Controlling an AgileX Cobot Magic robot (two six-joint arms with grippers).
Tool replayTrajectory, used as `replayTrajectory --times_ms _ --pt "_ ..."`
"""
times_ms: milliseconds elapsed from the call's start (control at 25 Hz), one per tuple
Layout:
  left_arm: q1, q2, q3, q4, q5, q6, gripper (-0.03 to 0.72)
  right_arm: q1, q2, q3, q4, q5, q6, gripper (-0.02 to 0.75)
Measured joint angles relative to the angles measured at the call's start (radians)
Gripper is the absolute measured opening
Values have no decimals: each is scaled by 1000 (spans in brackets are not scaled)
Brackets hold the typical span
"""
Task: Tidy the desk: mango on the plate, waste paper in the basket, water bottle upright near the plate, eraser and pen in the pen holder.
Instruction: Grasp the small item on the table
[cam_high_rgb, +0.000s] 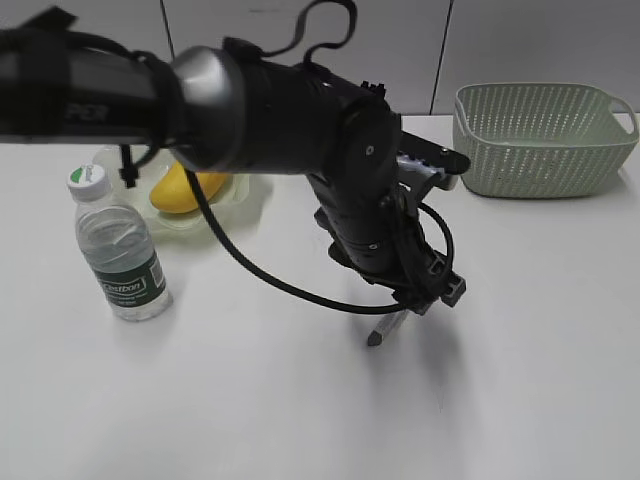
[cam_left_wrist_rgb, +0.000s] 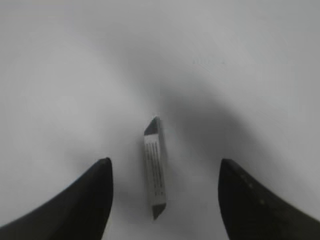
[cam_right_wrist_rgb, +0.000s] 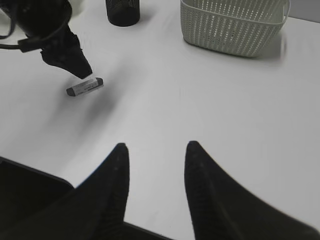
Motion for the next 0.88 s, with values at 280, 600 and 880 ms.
replayTrajectory --times_ms 280,600,880 --pt "-8 127 -78 42 43 0 390 0 0 0 0 0 0 307" --pt "-7 141 -79 127 15 0 78 0 0 0 0 1 0 306" --pt "180 -20 -80 114 -489 0 78 0 0 0 0 1 0 306"
